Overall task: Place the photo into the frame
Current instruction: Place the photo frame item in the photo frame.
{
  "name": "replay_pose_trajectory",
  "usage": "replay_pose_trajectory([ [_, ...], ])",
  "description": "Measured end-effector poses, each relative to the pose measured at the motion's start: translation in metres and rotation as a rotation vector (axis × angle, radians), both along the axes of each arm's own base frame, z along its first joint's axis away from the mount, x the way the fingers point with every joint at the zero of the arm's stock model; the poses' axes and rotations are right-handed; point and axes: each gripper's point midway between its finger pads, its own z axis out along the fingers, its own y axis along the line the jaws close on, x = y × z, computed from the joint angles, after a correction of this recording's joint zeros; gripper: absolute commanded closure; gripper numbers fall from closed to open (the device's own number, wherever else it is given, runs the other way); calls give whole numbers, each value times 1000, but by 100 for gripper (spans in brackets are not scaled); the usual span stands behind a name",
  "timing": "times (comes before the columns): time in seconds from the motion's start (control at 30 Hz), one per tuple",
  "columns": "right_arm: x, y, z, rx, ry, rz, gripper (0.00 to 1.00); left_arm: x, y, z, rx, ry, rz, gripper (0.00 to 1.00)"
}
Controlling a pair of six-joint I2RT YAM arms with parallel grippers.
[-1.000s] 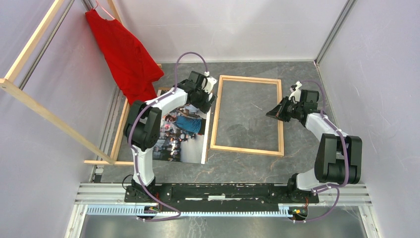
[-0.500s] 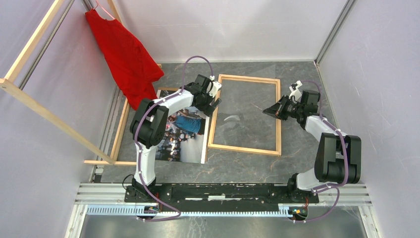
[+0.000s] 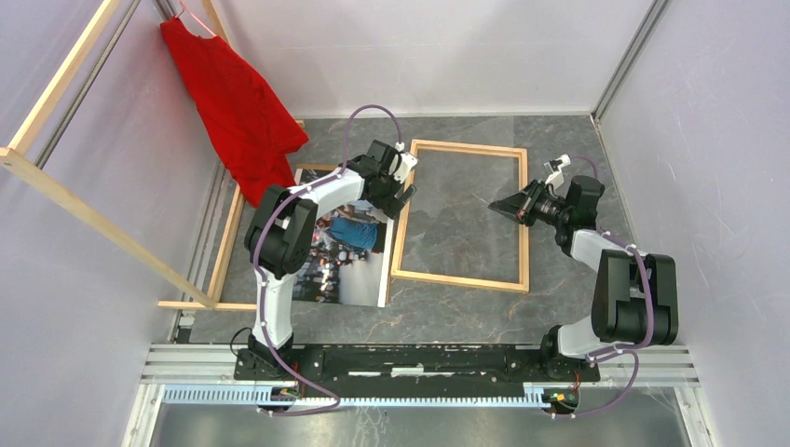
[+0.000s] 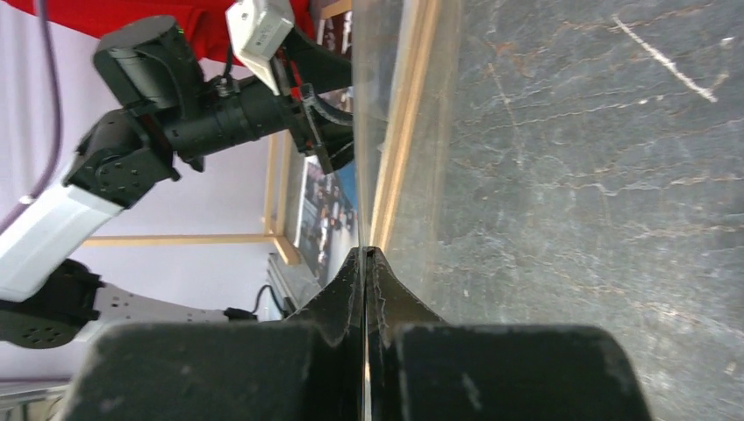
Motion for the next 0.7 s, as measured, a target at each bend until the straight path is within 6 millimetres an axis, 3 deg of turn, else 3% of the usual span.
replay_pose_trajectory([
  [0.3,-2,5,15,86,-28,5,100,-1,-1,0,1,-1,-3,2],
  [0.53,-1,0,-3,29,42,-23,99,-1,-1,0,1,-1,-4,2],
  [0.7,5,-8,-13,-49,85,-47,87,0,-1,0,3,-3,-6,2],
])
